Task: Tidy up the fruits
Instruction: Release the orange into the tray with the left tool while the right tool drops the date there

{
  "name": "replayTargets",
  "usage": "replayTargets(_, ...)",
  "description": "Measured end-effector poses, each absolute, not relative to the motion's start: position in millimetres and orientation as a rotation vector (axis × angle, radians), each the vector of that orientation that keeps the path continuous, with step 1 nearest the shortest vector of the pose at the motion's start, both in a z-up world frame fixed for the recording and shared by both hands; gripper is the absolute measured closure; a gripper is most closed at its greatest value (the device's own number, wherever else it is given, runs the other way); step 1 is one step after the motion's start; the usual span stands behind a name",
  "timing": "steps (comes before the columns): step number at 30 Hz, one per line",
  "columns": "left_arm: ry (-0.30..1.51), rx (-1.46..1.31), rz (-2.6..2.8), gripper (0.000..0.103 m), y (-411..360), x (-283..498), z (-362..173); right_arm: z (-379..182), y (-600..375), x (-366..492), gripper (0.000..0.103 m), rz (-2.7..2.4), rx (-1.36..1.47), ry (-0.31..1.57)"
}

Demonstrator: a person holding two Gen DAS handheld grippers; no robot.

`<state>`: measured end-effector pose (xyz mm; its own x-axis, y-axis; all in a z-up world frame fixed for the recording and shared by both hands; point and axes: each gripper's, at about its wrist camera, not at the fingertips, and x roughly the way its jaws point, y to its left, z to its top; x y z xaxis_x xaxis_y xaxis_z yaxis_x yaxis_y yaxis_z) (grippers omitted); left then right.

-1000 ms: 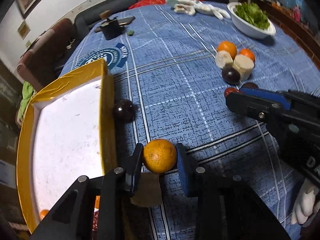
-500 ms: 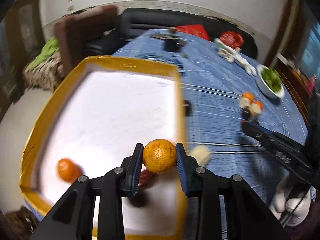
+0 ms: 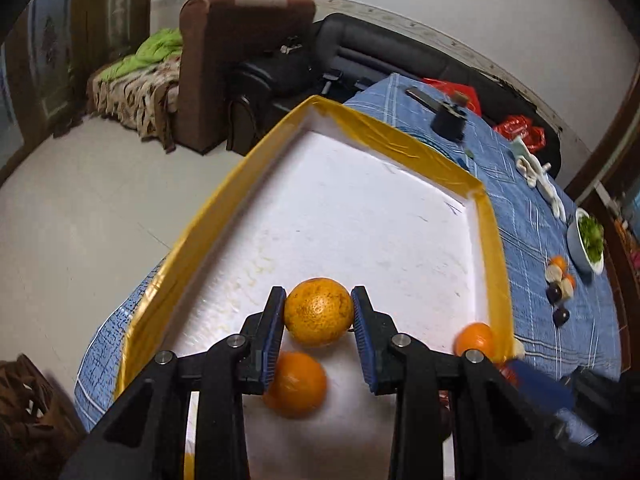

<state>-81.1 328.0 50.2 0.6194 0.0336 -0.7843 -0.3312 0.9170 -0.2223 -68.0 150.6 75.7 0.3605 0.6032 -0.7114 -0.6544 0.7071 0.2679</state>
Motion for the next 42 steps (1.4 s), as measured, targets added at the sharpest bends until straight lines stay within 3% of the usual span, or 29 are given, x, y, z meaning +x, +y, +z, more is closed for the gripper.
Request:
replayTargets(5,0.878,-0.483,0.174,0.070,343.4,-88.8,37.4,57.1,176.0,-75.2,0.079,0.837,-0.117,0.934)
replayTargets(8,0.843,-0.526,0.159,0.053,349.0,-98.1,40.1,50.0,187.3,-75.1,0.078,0.849,-0.135,0.949)
replayTargets(12,0.798,-0.566,0.123,0.046,348.8,-111.8,50.6,51.0,193.0,-72.7,0.078,0.853,-0.133,0.937)
replayTargets(14,0.782,-0.568,0.112,0.040,345.9,-118.4,56.9,54.3,190.6,-71.8,0.072,0.841,-0.118,0.933)
replayTargets(16,0.762,-0.563,0.116,0.031,342.7,-124.5,64.0,59.9,182.5,-69.6,0.049,0.832,-0.086,0.919)
replayTargets(17,0.751,-0.560,0.121,0.028,341.4,-127.4,67.3,62.8,176.8,-69.3,0.047,0.827,-0.068,0.911)
replayTargets(23,0.716,-0.565,0.103,0.027,332.1,-142.6,83.3,82.8,121.9,-68.7,0.046,0.740,-0.006,0.846)
replayTargets(27,0.703,-0.536,0.077,0.021,315.4,-148.0,92.6,92.8,47.2,-66.0,0.046,0.597,0.055,0.807)
replayTargets(33,0.749,-0.459,-0.007,0.021,267.1,-132.2,91.4,81.0,-69.2,-48.5,0.044,0.354,0.171,0.852)
replayTargets(42,0.843,-0.280,-0.139,0.021,188.2,-110.9,80.3,62.9,-81.9,-7.4,0.044,0.291,0.159,0.858)
